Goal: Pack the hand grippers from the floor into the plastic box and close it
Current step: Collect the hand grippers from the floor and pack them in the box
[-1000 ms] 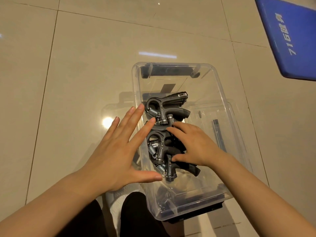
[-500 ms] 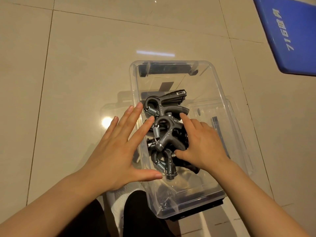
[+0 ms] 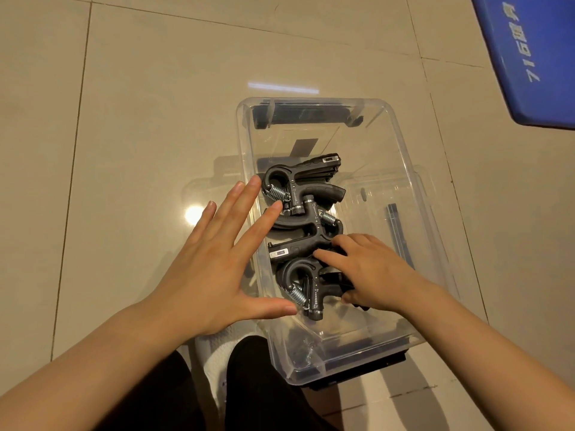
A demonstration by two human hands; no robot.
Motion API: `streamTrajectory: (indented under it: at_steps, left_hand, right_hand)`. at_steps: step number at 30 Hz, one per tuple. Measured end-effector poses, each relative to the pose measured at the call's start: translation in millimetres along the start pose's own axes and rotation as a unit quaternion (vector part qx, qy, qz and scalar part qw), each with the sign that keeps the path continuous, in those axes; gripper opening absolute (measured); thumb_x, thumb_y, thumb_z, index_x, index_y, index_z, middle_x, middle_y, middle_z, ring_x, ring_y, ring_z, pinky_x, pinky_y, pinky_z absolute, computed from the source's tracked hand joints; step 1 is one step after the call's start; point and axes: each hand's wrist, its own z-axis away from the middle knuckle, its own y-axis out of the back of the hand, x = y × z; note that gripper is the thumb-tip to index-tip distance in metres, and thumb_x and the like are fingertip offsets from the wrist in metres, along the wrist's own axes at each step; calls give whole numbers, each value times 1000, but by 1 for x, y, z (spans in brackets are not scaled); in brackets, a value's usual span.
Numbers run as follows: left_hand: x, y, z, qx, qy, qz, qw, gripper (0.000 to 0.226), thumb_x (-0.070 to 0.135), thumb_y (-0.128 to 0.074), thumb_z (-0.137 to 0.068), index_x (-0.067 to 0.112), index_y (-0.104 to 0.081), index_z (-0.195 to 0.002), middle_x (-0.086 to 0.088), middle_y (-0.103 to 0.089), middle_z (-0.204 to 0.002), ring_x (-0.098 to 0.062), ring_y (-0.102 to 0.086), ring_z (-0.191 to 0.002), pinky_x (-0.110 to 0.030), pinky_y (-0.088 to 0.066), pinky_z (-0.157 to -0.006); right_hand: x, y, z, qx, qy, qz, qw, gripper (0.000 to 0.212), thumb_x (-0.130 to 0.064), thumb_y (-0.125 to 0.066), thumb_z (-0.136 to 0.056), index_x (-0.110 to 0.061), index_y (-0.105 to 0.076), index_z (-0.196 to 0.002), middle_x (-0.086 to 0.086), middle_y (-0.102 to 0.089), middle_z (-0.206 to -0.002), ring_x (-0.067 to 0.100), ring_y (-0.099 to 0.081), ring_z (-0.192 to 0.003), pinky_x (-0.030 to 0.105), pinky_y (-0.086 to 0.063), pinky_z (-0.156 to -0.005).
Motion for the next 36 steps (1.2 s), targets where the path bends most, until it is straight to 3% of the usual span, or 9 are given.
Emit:
streamTrajectory:
  at_steps: [5,9,13,17,22,28,31,34,36]
  left_hand:
    - [-1,-1,0,6,-1,4,1000,113,88,-39,-63,27,-4,-151,1,16,-158,-16,14,-144,-46,-2,-116]
    - [-2,-2,0,8,-5,3,1000,113,88,-39,-64,26,-5,-151,0,14,-158,-17,13,-144,-48,-5,-115]
    - [-3,-4,0,13,-10,-1,1000,112,89,-37,-65,26,-6,-151,-1,14,-158,-18,13,-145,-48,-5,-115]
    - [-4,-5,0,15,-14,1,1000,111,87,-38,-66,23,-7,-151,-3,12,-158,-19,12,-145,-48,-5,-115]
    - [-5,-6,0,23,-24,7,999,109,85,-39,-68,22,-10,-151,-4,10,-158,-20,11,-145,-47,-4,-116]
    - [-5,6,-1,10,-43,-39,998,103,87,-31,-71,24,-16,-151,-9,4,-158,-23,7,-145,-46,-5,-115]
    - [-12,23,-2,-29,-57,-88,994,94,85,-27,-75,28,-18,-150,-7,-2,-159,-25,-5,-145,-46,-10,-114]
    - [-13,65,1,-81,-65,-163,981,83,72,-41,-83,31,-13,-150,-4,-15,-157,-27,-27,-140,-41,-21,-111]
    - [-3,106,10,-113,-30,-232,966,76,64,-43,-87,31,-15,-149,1,-27,-153,-21,-39,-132,-34,-36,-104]
  right_hand:
    - [-3,-6,-1,13,5,1,1000,87,-44,-73,-72,-24,-30,-145,9,-44,-137,29,-42,-124,41,-31,-107]
    - [0,-1,15,53,-55,-142,987,94,-51,-71,-73,-26,-21,-148,2,-34,-146,21,-35,-131,32,-30,-108]
    - [-11,10,54,193,-143,-221,945,60,-50,-60,-83,-26,-44,-136,-8,-45,-134,8,-45,-118,15,-34,-91]
    - [-53,-5,74,241,-213,-295,899,43,-57,-39,-86,-35,-53,-120,-28,-42,-114,-13,-35,-101,7,-30,-76]
    - [-69,-16,68,370,-294,-261,842,33,-35,-44,-83,-24,-69,-102,-14,-67,-97,0,-50,-95,6,-30,-74]
    - [-63,-20,71,342,-264,-234,871,37,-36,-40,-85,-23,-71,-101,-8,-70,-100,11,-64,-88,20,-49,-62]
    - [-65,-13,73,302,-275,-241,881,38,-39,-39,-84,-26,-70,-103,-11,-68,-102,13,-65,-85,23,-48,-57]
    - [-60,-6,74,207,-285,-252,901,38,-48,-42,-88,-37,-59,-121,-15,-55,-123,10,-56,-108,26,-45,-73]
    - [-58,11,77,185,-267,-349,879,39,-44,-54,-89,-35,-55,-127,-11,-49,-130,11,-49,-116,27,-43,-84]
